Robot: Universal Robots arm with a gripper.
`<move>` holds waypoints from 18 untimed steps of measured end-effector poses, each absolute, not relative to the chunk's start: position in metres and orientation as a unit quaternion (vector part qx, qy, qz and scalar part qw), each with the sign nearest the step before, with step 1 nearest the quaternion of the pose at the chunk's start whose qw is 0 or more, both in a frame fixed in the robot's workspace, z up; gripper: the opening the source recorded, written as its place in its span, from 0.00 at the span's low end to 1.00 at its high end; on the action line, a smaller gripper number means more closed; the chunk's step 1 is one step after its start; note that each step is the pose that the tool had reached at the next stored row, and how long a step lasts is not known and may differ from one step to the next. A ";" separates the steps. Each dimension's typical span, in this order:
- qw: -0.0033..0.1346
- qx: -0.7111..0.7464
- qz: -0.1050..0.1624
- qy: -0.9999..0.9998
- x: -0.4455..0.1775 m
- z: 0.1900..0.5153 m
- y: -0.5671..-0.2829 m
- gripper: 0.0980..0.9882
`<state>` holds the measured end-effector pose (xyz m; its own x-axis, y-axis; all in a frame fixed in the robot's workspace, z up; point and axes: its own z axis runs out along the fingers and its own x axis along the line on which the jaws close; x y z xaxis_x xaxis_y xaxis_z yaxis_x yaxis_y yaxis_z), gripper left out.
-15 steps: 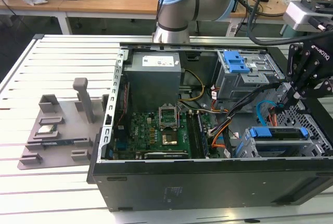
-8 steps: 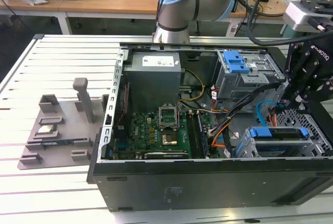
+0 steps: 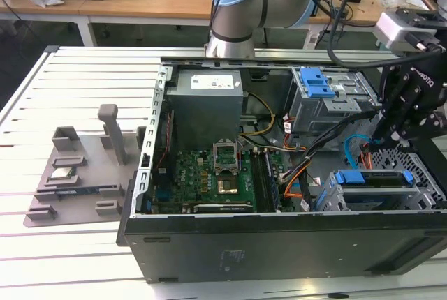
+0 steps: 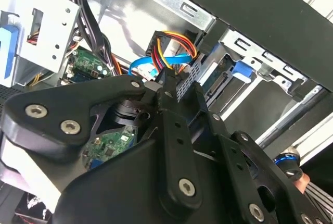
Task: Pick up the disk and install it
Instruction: 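Insert the first disk wire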
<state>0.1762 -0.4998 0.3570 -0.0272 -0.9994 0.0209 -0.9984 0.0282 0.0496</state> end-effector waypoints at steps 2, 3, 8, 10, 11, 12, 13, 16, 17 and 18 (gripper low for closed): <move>0.025 0.697 -0.010 -0.717 0.176 0.355 -0.500 0.23; 0.025 0.697 -0.010 -0.717 0.176 0.354 -0.500 0.23; 0.025 0.697 -0.010 -0.717 0.176 0.354 -0.500 0.21; 0.025 0.697 -0.010 -0.717 0.176 0.354 -0.500 0.09; 0.025 0.697 -0.010 -0.717 0.176 0.354 -0.500 0.09; 0.025 0.697 -0.010 -0.717 0.176 0.354 -0.500 0.09; 0.025 0.697 -0.010 -0.717 0.176 0.354 -0.500 0.09; 0.025 0.697 -0.010 -0.717 0.176 0.354 -0.500 0.09; 0.025 0.697 -0.010 -0.717 0.176 0.354 -0.503 0.09; 0.026 0.697 -0.010 -0.717 0.176 0.354 -0.507 0.09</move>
